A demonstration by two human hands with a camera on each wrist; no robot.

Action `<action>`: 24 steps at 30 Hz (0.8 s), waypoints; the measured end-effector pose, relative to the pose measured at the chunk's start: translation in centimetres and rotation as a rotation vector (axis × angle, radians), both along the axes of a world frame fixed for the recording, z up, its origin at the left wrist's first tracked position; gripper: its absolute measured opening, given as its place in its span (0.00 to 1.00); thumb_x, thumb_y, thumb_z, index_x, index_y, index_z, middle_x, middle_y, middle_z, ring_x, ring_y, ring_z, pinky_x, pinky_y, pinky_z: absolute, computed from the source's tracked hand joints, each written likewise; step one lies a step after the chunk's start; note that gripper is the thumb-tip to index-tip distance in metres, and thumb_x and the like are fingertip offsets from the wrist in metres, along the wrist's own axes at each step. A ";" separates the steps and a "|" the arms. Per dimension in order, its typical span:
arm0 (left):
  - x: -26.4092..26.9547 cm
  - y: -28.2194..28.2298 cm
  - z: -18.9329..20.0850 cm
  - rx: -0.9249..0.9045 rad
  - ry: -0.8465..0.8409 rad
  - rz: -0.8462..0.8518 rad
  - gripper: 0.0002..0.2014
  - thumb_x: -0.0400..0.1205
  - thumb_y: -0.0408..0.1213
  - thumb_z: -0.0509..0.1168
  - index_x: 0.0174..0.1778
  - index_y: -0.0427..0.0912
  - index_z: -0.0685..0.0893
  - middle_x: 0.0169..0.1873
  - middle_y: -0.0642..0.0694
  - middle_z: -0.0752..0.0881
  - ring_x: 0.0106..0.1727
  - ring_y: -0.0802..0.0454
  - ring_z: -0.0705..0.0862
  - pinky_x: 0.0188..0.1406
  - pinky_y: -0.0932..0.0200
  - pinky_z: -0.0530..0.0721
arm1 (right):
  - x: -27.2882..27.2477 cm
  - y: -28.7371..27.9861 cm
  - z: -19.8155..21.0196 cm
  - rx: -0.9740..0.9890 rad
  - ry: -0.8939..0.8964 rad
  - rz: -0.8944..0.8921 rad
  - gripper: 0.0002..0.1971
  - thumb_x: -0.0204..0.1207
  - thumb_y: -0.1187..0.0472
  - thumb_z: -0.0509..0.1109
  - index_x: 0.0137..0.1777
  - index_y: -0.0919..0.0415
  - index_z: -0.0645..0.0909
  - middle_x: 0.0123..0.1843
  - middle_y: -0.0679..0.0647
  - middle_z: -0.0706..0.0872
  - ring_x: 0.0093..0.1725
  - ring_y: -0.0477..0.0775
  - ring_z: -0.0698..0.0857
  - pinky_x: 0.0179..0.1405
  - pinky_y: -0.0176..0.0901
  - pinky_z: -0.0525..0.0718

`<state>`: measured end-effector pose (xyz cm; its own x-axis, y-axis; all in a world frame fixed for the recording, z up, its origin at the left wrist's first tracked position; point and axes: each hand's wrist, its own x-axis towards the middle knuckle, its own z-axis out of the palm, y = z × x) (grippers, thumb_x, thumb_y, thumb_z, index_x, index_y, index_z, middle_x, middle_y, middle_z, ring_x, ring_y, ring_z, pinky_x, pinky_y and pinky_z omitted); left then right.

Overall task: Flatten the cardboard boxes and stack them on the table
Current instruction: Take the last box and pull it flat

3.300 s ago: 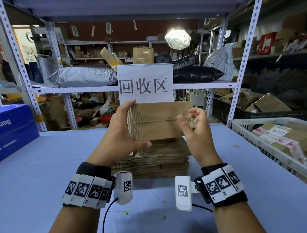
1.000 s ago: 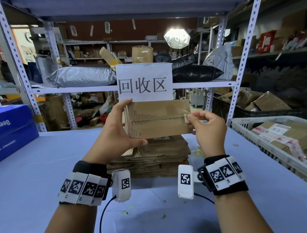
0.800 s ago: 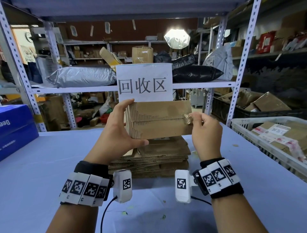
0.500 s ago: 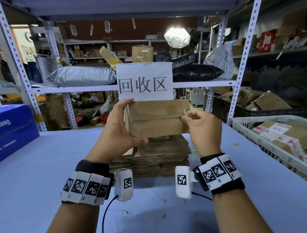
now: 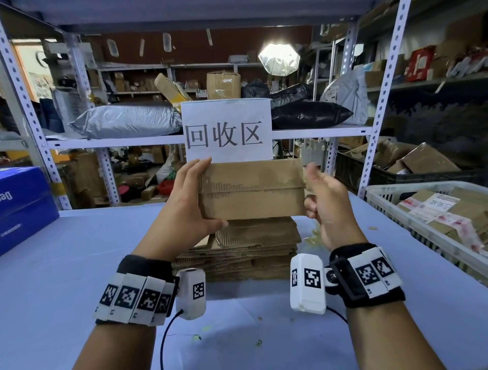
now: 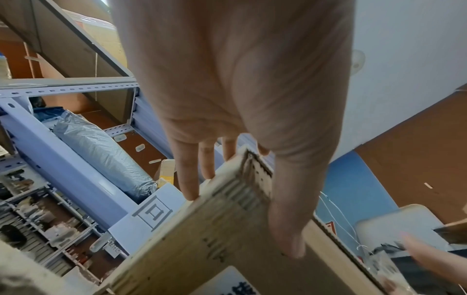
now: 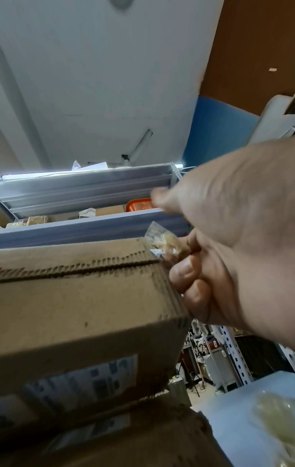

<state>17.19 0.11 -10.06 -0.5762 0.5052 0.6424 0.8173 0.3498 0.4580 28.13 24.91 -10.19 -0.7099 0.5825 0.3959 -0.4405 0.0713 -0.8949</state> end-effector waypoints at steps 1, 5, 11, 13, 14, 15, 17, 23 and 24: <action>-0.1 0.0 0.0 0.009 0.011 0.002 0.59 0.68 0.35 0.86 0.87 0.61 0.55 0.84 0.60 0.56 0.83 0.56 0.64 0.75 0.52 0.78 | -0.1 0.0 -0.1 0.050 -0.010 0.005 0.25 0.79 0.44 0.72 0.59 0.68 0.80 0.34 0.55 0.71 0.25 0.46 0.64 0.20 0.37 0.64; -0.1 0.4 0.2 -0.007 0.058 0.066 0.54 0.72 0.30 0.80 0.85 0.66 0.55 0.84 0.61 0.51 0.86 0.51 0.55 0.79 0.53 0.67 | -0.1 -0.5 -0.5 0.082 0.018 0.035 0.13 0.88 0.61 0.64 0.53 0.75 0.75 0.26 0.49 0.66 0.23 0.47 0.67 0.21 0.41 0.68; 2.2 2.7 0.1 -0.216 0.299 0.281 0.56 0.65 0.36 0.78 0.87 0.62 0.56 0.88 0.44 0.49 0.88 0.37 0.44 0.85 0.26 0.43 | 0.2 -1.8 -0.4 0.080 0.105 0.119 0.08 0.88 0.60 0.62 0.52 0.59 0.82 0.29 0.42 0.80 0.23 0.46 0.75 0.19 0.39 0.75; 3.1 3.9 -0.3 -0.226 0.314 0.296 0.56 0.66 0.36 0.76 0.87 0.63 0.53 0.87 0.45 0.52 0.89 0.37 0.44 0.83 0.20 0.42 | 0.3 -2.1 -0.3 0.062 0.126 0.132 0.09 0.88 0.60 0.62 0.52 0.59 0.83 0.32 0.40 0.83 0.22 0.45 0.75 0.15 0.37 0.71; 3.5 4.3 -0.5 -0.223 0.322 0.310 0.56 0.66 0.37 0.75 0.87 0.63 0.52 0.87 0.44 0.53 0.89 0.36 0.45 0.82 0.19 0.42 | 0.3 -2.1 -0.2 0.054 0.136 0.141 0.09 0.88 0.60 0.62 0.52 0.58 0.84 0.34 0.42 0.85 0.22 0.45 0.75 0.15 0.35 0.68; 3.7 4.6 -0.6 -0.220 0.333 0.322 0.56 0.66 0.39 0.75 0.88 0.62 0.51 0.87 0.44 0.54 0.89 0.36 0.45 0.82 0.19 0.41 | 0.3 -2.2 -0.1 0.056 0.138 0.146 0.10 0.88 0.61 0.62 0.53 0.57 0.85 0.36 0.46 0.85 0.22 0.45 0.74 0.15 0.34 0.67; 4.0 5.0 -0.6 -0.221 0.347 0.324 0.57 0.67 0.41 0.75 0.89 0.61 0.50 0.88 0.45 0.54 0.90 0.36 0.45 0.82 0.20 0.39 | 0.4 -2.2 -0.1 0.077 0.112 0.147 0.11 0.88 0.60 0.62 0.56 0.54 0.87 0.41 0.58 0.84 0.24 0.46 0.73 0.16 0.34 0.66; 4.4 5.0 -0.2 -0.228 0.323 0.335 0.54 0.64 0.43 0.76 0.86 0.57 0.58 0.82 0.50 0.64 0.86 0.40 0.56 0.81 0.22 0.51 | 0.2 -1.6 -0.2 0.203 0.009 -0.002 0.14 0.88 0.53 0.63 0.68 0.47 0.86 0.65 0.50 0.76 0.48 0.40 0.79 0.42 0.39 0.80; 4.4 4.9 -0.1 -0.226 0.318 0.328 0.53 0.63 0.43 0.76 0.86 0.57 0.58 0.81 0.51 0.64 0.86 0.41 0.57 0.81 0.23 0.53 | 0.2 -1.3 -0.2 0.223 -0.004 -0.010 0.14 0.88 0.53 0.63 0.68 0.47 0.86 0.65 0.50 0.75 0.52 0.41 0.78 0.48 0.40 0.78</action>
